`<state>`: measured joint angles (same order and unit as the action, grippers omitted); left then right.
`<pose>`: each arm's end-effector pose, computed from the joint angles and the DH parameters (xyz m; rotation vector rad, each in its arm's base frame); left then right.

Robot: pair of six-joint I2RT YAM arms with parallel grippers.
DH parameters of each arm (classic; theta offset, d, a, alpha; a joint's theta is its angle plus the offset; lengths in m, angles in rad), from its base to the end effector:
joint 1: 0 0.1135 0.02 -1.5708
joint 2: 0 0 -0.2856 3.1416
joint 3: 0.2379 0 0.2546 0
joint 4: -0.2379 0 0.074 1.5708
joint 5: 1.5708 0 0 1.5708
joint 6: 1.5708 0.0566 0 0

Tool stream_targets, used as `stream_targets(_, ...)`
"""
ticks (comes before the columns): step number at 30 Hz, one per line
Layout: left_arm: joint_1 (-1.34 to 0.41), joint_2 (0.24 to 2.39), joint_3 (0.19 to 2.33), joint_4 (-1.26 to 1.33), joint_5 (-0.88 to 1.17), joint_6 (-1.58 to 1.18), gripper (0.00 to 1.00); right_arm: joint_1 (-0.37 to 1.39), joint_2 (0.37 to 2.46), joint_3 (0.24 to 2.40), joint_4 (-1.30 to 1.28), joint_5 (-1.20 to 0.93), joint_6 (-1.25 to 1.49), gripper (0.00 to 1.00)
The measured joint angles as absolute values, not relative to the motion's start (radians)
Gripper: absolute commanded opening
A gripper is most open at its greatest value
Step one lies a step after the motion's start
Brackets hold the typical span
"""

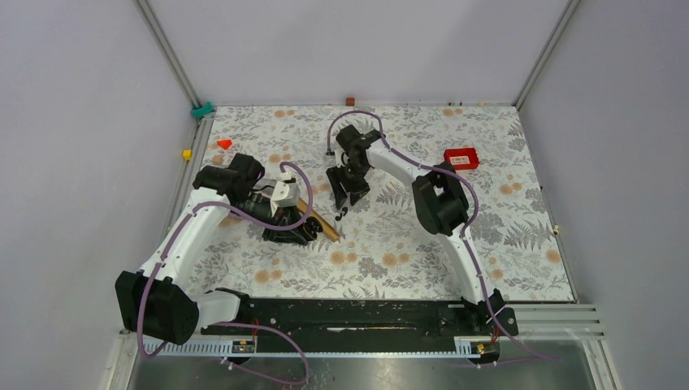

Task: Insert the wireless bluetooth earbuds into the charging case
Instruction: Pick up the earbud from the center of the board.

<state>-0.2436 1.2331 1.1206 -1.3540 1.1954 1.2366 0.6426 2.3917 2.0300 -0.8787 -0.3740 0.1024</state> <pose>0.1696 -0.0964 0.3206 1.5310 1.5612 -1.2537 0.4061 0.3298 0.1569 -0.8597 2.7632 0.6852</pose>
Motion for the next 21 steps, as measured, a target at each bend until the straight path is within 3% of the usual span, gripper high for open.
stream_targets(21, -0.227, 1.233, 1.116, -1.34, 1.195, 1.233, 0.0, 0.645, 2.418, 2.049, -0.884, -0.374, 0.123, 0.46)
